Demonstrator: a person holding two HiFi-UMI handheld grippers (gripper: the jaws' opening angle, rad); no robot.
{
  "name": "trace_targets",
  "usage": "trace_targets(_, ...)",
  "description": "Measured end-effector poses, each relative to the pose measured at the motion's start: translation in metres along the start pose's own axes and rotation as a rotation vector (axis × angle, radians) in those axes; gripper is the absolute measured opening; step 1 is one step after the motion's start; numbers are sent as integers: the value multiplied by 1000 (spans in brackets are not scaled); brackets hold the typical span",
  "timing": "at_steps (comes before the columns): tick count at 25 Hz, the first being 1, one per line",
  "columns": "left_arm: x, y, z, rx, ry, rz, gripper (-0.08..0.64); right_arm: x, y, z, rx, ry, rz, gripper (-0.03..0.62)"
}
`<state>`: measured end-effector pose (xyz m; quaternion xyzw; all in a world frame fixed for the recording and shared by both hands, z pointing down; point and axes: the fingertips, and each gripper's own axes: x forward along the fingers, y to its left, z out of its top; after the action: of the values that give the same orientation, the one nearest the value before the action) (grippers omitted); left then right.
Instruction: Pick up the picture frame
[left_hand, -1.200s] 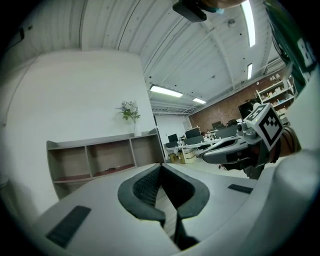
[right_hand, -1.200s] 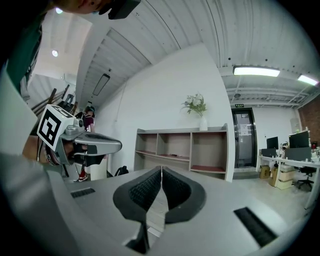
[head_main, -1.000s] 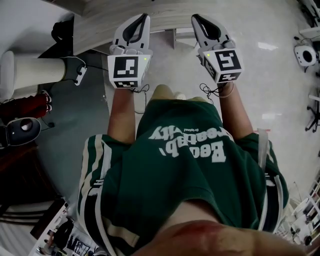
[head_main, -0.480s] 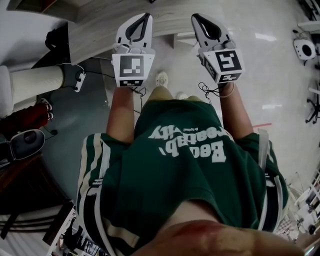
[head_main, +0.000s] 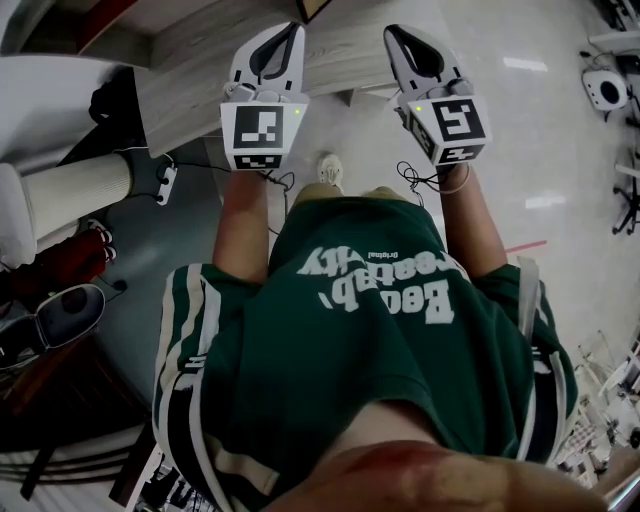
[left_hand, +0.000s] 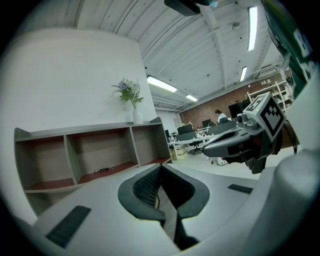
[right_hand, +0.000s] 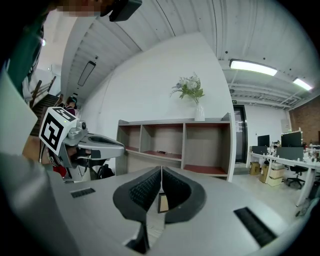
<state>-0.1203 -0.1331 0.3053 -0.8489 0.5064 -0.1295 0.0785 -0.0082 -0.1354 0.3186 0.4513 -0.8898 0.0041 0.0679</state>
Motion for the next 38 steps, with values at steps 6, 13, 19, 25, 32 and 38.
trace_targets(6,14,29,3,-29,-13,-7,18,25,-3,8,-7,7,-22,34)
trace_targets(13,23,48,3,-39,-29,-29,18,42,3,15,-30,14,-43,34)
trace_targets(19,24,50,2,-36,-49,-64,18,45,3,22,-58,6,-84,34)
trace_targets(25,22,49,10,-27,-69,-95,18,42,3,29,-68,4,-117,34)
trace_targets(32,25,59,-2,-32,-74,-108,18,53,3,19,-43,-7,-137,34)
trace_targets(38,33,53,-6,-30,-63,-103,18,54,-3,11,-36,-5,-121,34)
